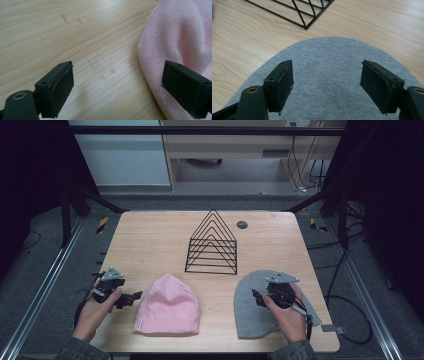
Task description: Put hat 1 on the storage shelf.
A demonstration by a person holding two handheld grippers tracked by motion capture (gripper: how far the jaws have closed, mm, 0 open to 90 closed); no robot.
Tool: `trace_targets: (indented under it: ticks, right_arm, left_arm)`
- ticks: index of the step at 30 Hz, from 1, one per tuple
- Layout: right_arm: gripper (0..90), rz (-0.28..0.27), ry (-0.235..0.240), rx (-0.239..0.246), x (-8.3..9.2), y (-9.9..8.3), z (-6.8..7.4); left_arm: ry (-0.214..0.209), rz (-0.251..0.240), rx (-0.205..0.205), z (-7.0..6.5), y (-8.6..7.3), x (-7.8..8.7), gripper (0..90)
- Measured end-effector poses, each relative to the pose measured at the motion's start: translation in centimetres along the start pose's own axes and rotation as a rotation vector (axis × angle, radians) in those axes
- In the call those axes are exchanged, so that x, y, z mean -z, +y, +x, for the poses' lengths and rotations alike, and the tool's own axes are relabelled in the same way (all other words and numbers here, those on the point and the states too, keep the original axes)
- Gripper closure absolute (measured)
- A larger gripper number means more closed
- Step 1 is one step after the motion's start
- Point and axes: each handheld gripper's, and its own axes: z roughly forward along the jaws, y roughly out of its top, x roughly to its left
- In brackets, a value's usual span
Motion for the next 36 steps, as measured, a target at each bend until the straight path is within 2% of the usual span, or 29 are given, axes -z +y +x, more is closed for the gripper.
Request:
trace_targets:
  ticks: [3,8,12,14,16,17,19,20,23,25,28,30,33,36]
  right_arm:
    - [25.3,0.018,-0.014,0.005,-0.2,-0.2,-0.3]
    - [23.3,0.030,-0.005,-0.014,-0.1,-0.4,-0.5]
    - [22.8,0.036,-0.010,-0.009,-0.1,-0.5,-0.5]
    - [22.9,0.041,-0.016,-0.007,-0.1,-0.5,-0.5]
    - [23.3,0.048,-0.027,-0.018,-0.1,-0.6,-0.5]
    - [23.4,0.048,-0.031,-0.022,-0.1,-0.6,-0.5]
    - [22.2,0.045,-0.038,-0.041,0.0,-0.6,-0.5]
    - [22.0,0.045,-0.039,-0.050,0.0,-0.6,-0.5]
    - [22.7,0.032,-0.023,-0.058,0.1,-0.5,-0.5]
    - [21.8,0.033,-0.020,-0.061,0.2,-0.4,-0.3]
    - [21.8,0.029,-0.020,-0.053,0.1,-0.4,-0.1]
    - [22.2,0.033,-0.016,-0.049,0.1,-0.4,0.0]
    - [22.3,0.043,-0.013,-0.046,0.0,-0.4,0.1]
    - [22.4,0.048,-0.009,-0.050,-0.1,-0.4,0.1]
  left_arm:
    - [-0.012,0.001,-0.005,-0.2,0.1,0.0,9.6]
    - [-0.033,0.009,-0.010,-0.5,0.2,0.0,9.3]
    - [-0.061,-0.020,-0.027,-1.0,0.8,0.3,9.6]
    - [-0.073,-0.019,-0.063,-1.2,1.7,0.2,9.6]
    - [-0.076,-0.021,-0.069,-1.3,2.3,0.1,9.6]
    - [-0.100,-0.020,-0.082,-1.5,3.7,-0.1,9.6]
    - [-0.131,-0.010,-0.093,-1.9,5.3,-0.4,9.6]
    - [-0.128,-0.010,-0.112,-2.0,6.1,-0.5,9.7]
    - [-0.129,0.001,-0.126,-2.3,7.9,-1.3,12.0]
    - [-0.139,-0.004,-0.130,-2.5,8.5,-1.8,15.7]
    - [-0.151,0.005,-0.121,-2.5,8.7,-2.8,21.3]
    - [-0.137,0.014,-0.120,-2.5,8.5,-3.5,26.2]
    - [-0.184,0.023,-0.096,-2.5,8.0,-4.3,29.5]
    - [-0.181,0.044,-0.117,-3.0,7.4,-4.9,30.0]
